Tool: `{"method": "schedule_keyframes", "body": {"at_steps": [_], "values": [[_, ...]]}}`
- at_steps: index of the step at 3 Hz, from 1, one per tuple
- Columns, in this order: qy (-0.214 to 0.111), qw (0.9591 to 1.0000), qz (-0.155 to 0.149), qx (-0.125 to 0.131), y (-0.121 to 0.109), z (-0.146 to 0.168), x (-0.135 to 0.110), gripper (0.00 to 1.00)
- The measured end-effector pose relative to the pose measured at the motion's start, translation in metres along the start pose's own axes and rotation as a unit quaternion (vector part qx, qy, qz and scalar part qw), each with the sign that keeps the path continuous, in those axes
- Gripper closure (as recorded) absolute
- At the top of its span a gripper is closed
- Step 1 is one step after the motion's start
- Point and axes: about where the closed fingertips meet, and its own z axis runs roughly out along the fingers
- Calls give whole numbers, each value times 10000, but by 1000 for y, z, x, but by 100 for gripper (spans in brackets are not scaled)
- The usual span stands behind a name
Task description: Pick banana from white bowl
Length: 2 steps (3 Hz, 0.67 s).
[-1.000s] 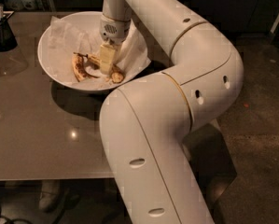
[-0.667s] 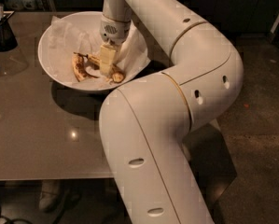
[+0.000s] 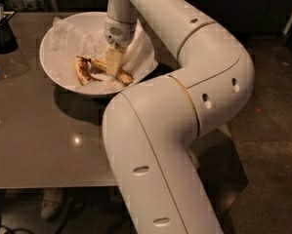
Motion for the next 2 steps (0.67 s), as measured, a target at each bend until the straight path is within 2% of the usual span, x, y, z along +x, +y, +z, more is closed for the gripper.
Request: {"method": "schedule_keyframes", "body": {"at_steps": [1, 2], "values": [[39, 10000, -33, 33, 0, -2, 3, 100], [-51, 9998, -43, 202, -7, -3, -2, 100]]}}
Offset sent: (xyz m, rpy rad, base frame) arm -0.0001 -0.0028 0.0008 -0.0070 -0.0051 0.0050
